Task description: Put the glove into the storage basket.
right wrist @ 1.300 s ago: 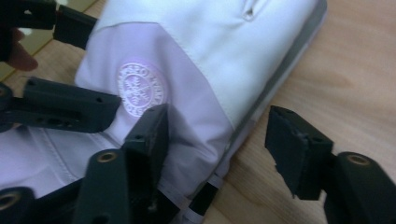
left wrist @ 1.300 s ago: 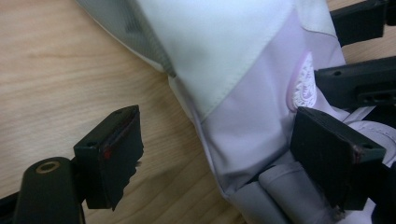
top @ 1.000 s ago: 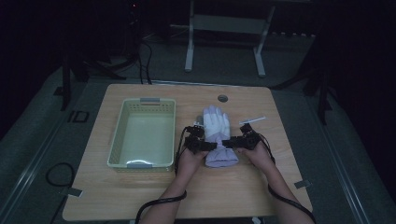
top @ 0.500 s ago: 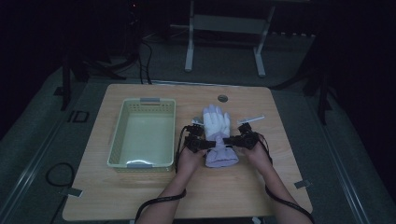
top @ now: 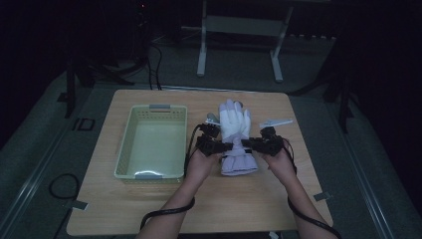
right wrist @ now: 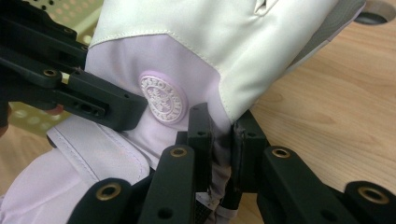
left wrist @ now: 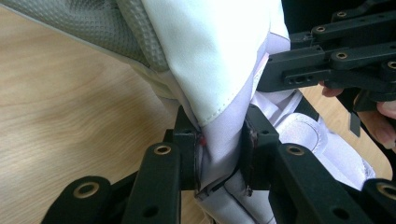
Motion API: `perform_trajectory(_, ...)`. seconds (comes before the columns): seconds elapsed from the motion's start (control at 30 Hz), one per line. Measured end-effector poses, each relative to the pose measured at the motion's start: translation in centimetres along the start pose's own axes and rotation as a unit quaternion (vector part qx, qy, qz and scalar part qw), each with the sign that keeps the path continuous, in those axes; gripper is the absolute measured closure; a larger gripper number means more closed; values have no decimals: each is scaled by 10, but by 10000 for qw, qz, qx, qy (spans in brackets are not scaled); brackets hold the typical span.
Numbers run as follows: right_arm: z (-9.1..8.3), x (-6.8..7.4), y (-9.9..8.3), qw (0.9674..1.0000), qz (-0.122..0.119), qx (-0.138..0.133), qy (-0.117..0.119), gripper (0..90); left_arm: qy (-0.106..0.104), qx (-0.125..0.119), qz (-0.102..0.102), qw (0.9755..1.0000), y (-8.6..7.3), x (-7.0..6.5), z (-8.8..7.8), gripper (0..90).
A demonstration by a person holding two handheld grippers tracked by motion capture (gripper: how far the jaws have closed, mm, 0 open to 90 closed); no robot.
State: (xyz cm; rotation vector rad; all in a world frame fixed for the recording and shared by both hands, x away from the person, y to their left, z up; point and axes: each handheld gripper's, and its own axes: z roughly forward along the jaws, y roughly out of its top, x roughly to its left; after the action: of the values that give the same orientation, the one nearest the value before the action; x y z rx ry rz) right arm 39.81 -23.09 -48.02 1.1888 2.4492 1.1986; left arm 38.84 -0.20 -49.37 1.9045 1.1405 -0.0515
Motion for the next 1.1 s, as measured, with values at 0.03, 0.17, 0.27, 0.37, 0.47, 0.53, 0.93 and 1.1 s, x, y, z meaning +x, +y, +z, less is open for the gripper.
perform_trajectory(0.03,-2,2,1,10000,-9,-10,10,802,-6,29,47,10000,1,-1,-3,724)
perform_trajectory(0.17,-5,5,4,10000,-30,-56,46,802,-21,51,91,9999,7,-4,-17,724)
perform_trajectory(0.27,-11,12,12,9998,-35,-145,130,802,-27,83,150,9999,12,-5,-27,725)
perform_trajectory(0.37,-14,18,19,9996,-45,-204,183,802,-38,121,196,9997,17,-5,-39,726)
perform_trajectory(0.47,-15,25,27,9995,-83,-248,200,801,-13,146,250,9996,21,-3,-51,733)
perform_trajectory(0.53,-14,30,32,9993,-111,-280,224,802,2,158,245,9996,24,-1,-58,733)
perform_trajectory(0.93,-3,59,58,9986,-211,-343,353,802,155,171,305,9993,26,15,-98,734)
perform_trajectory(1.1,14,79,71,9980,-254,-334,481,802,332,131,294,9989,20,29,-122,734)
